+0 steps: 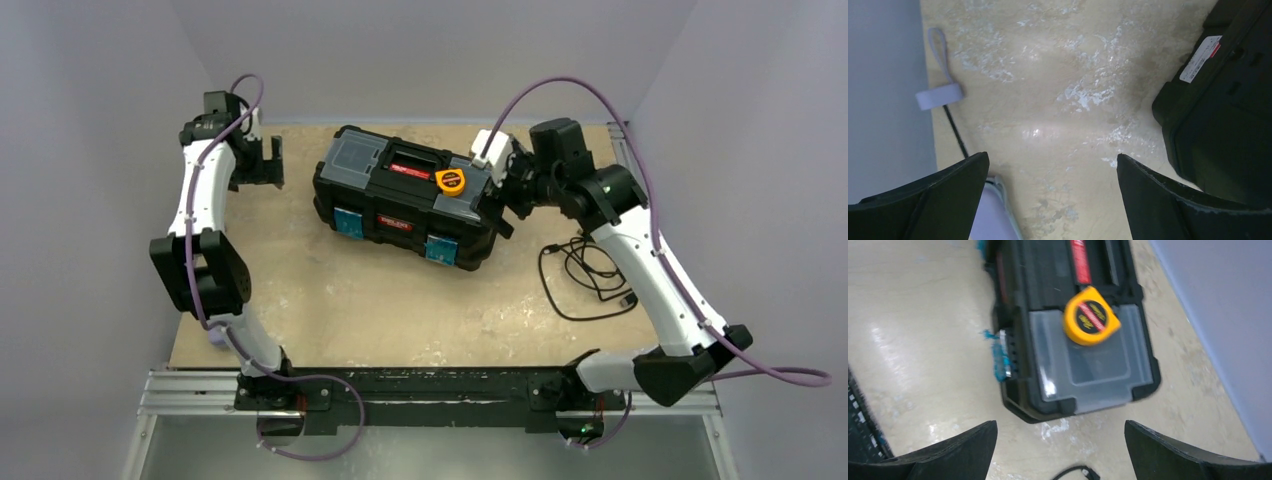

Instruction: Open the umbrella

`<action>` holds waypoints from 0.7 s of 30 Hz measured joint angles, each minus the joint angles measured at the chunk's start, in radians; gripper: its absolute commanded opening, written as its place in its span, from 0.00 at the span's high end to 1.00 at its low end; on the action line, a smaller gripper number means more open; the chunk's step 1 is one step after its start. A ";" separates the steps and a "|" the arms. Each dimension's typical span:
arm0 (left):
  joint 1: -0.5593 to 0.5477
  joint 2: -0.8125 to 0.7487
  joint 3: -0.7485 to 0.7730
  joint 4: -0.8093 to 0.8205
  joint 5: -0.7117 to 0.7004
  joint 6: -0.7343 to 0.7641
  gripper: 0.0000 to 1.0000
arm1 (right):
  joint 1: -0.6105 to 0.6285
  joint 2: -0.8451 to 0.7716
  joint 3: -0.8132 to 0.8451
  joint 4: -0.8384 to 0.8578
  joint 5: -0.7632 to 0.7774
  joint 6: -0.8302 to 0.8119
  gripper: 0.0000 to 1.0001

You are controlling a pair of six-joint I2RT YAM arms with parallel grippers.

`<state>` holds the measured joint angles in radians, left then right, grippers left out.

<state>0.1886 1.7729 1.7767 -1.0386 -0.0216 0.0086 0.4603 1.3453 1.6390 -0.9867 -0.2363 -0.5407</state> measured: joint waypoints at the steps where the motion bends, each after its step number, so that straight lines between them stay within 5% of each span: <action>1: -0.009 0.021 0.000 0.010 -0.004 -0.002 0.01 | 0.036 -0.007 -0.003 -0.003 -0.003 -0.015 0.01; 7: -0.049 0.141 -0.001 0.056 0.044 -0.068 0.03 | 0.320 -0.018 -0.083 0.027 0.022 -0.082 0.03; 12: -0.056 0.200 0.000 0.069 0.077 -0.113 0.07 | 0.557 0.155 -0.106 0.195 0.173 -0.116 0.14; 16: -0.069 0.240 0.009 0.073 0.072 -0.131 0.08 | 0.636 0.402 0.018 0.296 0.190 -0.133 0.18; 21: -0.120 0.274 0.022 0.089 0.040 -0.135 0.08 | 0.641 0.514 0.016 0.414 0.192 -0.144 0.22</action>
<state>0.0685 2.0468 1.7988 -0.9493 0.0185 -0.1268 1.1015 1.8591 1.6554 -0.5728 -0.0441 -0.6846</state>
